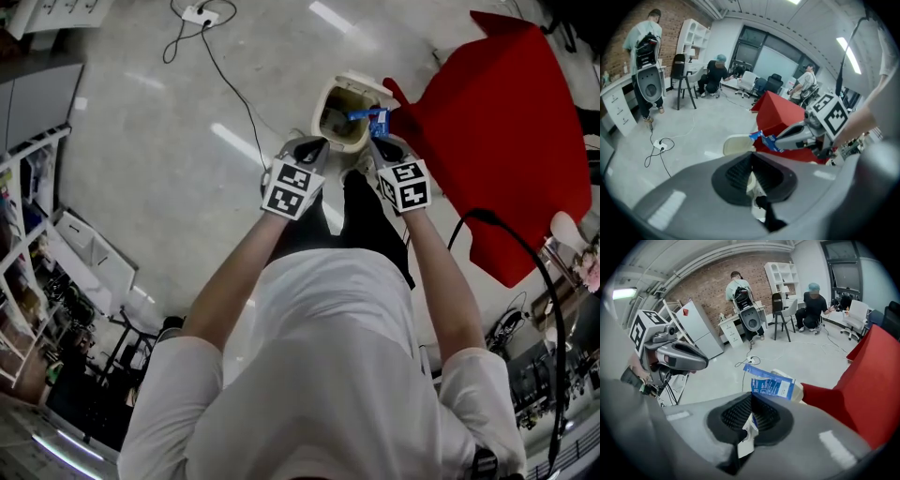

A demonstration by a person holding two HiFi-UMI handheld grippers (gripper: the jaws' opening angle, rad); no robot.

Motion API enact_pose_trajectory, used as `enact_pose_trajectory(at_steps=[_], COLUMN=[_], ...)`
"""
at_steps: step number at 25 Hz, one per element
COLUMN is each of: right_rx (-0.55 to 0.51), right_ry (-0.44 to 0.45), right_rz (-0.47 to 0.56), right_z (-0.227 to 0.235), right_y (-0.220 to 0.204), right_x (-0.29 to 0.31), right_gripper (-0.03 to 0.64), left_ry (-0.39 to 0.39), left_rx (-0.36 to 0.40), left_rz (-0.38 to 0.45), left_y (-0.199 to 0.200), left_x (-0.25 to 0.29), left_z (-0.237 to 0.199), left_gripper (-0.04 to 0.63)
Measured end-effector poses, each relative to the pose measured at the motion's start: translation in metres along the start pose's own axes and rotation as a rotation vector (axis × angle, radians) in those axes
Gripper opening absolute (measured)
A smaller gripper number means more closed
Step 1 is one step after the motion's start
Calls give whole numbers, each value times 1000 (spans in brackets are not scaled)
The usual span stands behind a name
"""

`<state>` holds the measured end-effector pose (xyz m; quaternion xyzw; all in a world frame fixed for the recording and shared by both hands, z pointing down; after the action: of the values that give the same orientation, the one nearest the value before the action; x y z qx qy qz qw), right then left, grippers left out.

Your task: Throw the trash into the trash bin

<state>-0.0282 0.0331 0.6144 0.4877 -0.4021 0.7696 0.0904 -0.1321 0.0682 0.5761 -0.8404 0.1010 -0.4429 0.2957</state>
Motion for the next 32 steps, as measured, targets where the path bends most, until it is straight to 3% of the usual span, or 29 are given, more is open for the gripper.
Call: enact_pose_trajectory(at_steps=[20, 32], right_rx=[55, 94], right_ry=[72, 60], right_rz=[-99, -134], right_z=[12, 29], right_y=[-119, -169], right_x=[156, 232], right_gripper=[5, 17], left_ry=[38, 25], left_rx=[58, 24], left_rz=[-78, -113], left_y=[-114, -167], left_x=[110, 156], left_z=[-62, -81], left_gripper=[5, 5])
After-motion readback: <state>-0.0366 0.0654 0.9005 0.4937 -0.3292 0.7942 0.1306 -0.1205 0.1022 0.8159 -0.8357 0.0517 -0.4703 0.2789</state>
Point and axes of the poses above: the fingertips, and each gripper's own axes: x forward along the fingers, z to its right, y out of its top, the point moved 1 cm from there along -x, backward along the fingers, and after that the axes turned 6 degrees about -y, right-handed, at the moved point
